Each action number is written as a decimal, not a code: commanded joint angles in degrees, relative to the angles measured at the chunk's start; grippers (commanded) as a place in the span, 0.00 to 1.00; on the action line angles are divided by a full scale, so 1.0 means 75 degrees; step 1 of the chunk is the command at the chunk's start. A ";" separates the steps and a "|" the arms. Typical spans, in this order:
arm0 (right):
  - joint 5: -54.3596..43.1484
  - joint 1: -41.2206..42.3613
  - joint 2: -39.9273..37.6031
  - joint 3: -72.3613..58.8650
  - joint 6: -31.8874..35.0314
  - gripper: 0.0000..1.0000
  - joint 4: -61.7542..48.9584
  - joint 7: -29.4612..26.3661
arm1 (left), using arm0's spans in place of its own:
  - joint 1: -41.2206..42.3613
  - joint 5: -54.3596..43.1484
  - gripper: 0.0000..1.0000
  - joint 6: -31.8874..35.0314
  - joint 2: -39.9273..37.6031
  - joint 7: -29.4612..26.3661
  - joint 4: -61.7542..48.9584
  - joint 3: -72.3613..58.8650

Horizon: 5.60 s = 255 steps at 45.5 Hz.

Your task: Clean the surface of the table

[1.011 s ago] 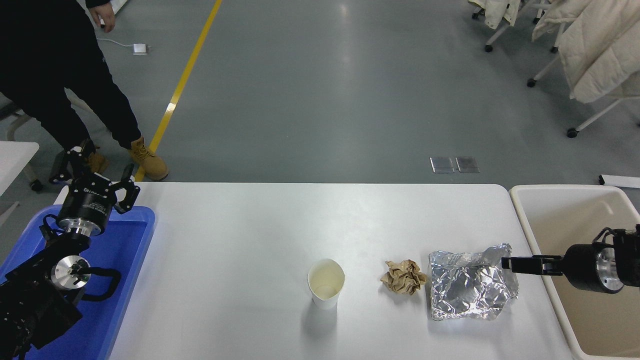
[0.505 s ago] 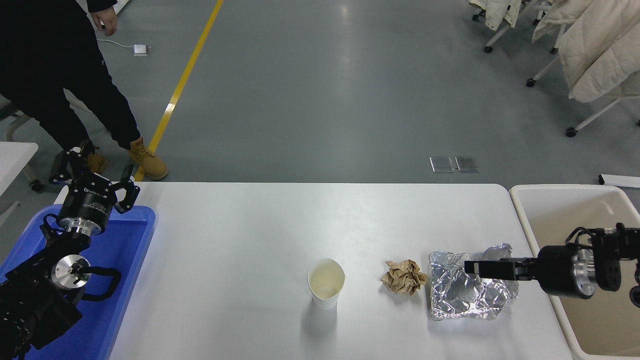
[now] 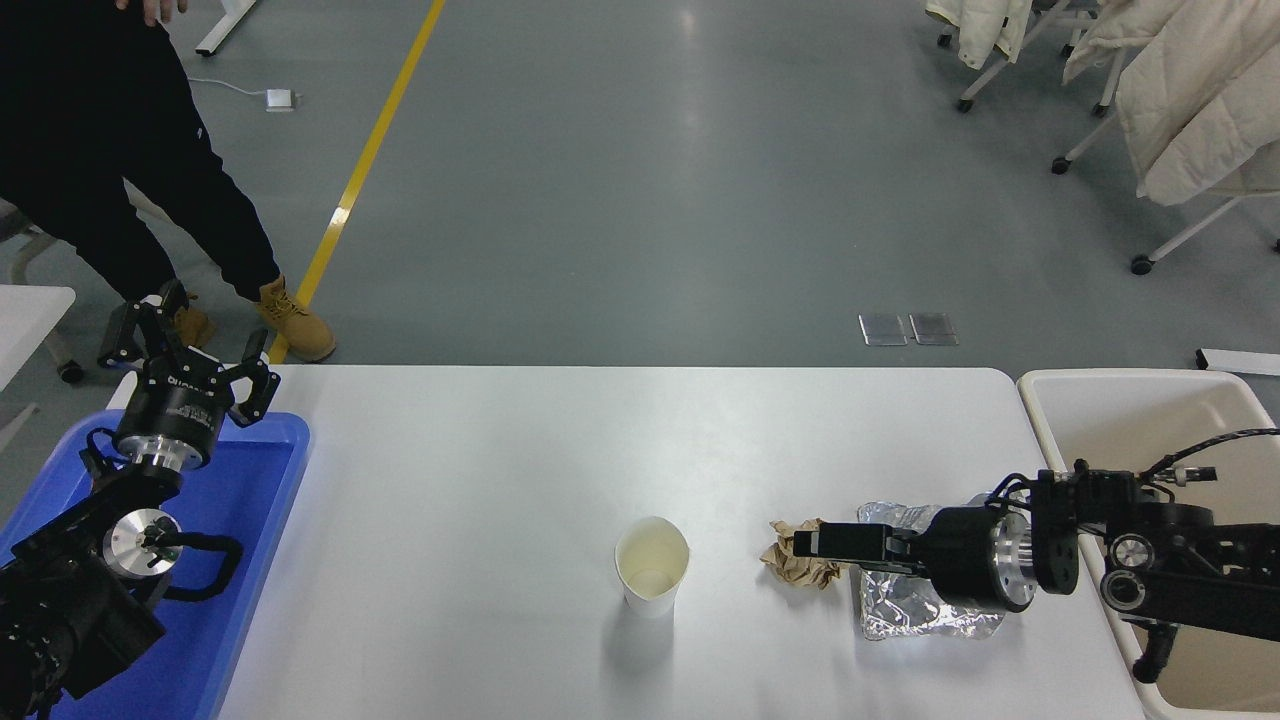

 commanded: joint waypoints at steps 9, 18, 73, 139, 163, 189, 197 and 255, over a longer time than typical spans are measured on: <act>0.0265 -0.0621 0.1790 0.0243 -0.0710 1.00 -0.0714 -0.0231 | -0.0003 0.0000 1.00 0.0000 0.0000 0.0000 0.0005 -0.0001; 0.0627 -0.0598 0.2388 0.0431 -0.0722 1.00 -0.1323 -0.0395 | -0.0003 0.0000 1.00 0.0000 0.0000 0.0000 -0.0006 -0.0001; 0.0651 -0.0621 0.3912 0.0126 -0.0722 0.74 -0.3140 -0.0512 | -0.0003 0.0000 1.00 0.0000 0.0000 0.0000 0.0005 0.0010; 0.0780 0.1171 -0.0024 -0.0143 0.0543 0.00 -0.0505 -0.0536 | -0.0003 0.0000 1.00 0.0000 0.0000 0.0000 -0.0006 -0.0001; 0.0769 0.3163 -0.3411 -0.0014 0.3741 0.00 0.0000 -0.0594 | -0.0003 0.0000 1.00 0.0000 0.0000 0.0000 0.0005 0.0010; 0.0651 0.4371 -0.4749 0.0033 0.5395 0.00 -0.0223 -0.0688 | -0.0003 0.0000 1.00 -0.0011 0.0000 0.0000 0.0005 0.0010; 0.0570 0.4336 -0.4749 0.0033 0.5383 0.00 -0.0340 -0.0711 | 0.0008 0.0000 1.00 0.0000 0.0000 0.0000 -0.0006 0.0010; 0.3849 -0.2542 0.2527 0.0185 -0.0980 0.00 -1.1529 -0.0688 | 0.0008 0.0000 1.00 0.0000 0.0000 0.0000 -0.0006 0.0010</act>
